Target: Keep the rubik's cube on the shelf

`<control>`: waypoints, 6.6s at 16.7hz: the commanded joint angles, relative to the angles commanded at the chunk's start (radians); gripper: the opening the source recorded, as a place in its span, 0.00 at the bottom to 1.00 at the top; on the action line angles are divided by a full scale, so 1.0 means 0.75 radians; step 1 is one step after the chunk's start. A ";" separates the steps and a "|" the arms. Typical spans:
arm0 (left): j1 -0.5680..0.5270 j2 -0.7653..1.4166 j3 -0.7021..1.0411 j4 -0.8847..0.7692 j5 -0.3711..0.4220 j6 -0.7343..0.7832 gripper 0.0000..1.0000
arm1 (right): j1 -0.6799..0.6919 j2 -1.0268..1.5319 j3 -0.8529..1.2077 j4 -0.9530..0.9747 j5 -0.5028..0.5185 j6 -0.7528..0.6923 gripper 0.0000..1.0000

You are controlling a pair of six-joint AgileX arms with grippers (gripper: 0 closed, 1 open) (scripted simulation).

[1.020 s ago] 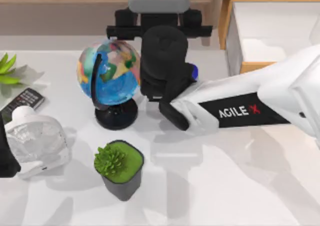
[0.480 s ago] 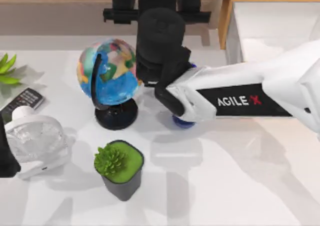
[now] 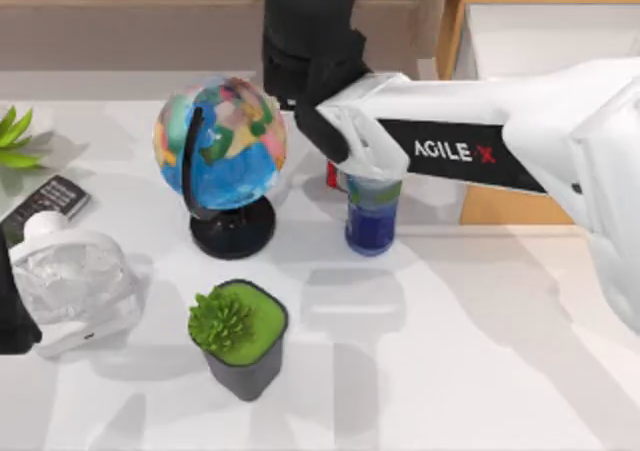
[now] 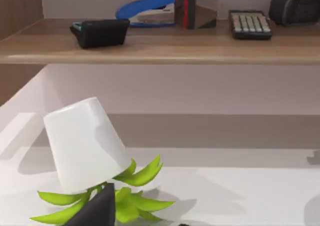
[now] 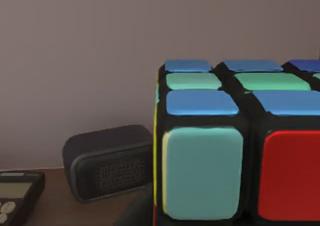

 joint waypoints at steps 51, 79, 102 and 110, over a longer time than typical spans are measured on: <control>0.000 0.000 0.000 0.000 0.000 0.000 1.00 | -0.212 -0.707 -1.652 1.166 -0.471 -1.599 1.00; 0.000 0.000 0.000 0.000 0.000 0.000 1.00 | -0.534 -0.570 -1.993 1.197 -0.541 -1.995 0.85; 0.000 0.000 0.000 0.000 0.000 0.000 1.00 | -0.544 -0.558 -1.951 1.170 -0.551 -1.991 0.00; 0.000 0.000 0.000 0.000 0.000 0.000 1.00 | -0.621 -0.469 -1.676 0.975 -0.630 -1.992 0.00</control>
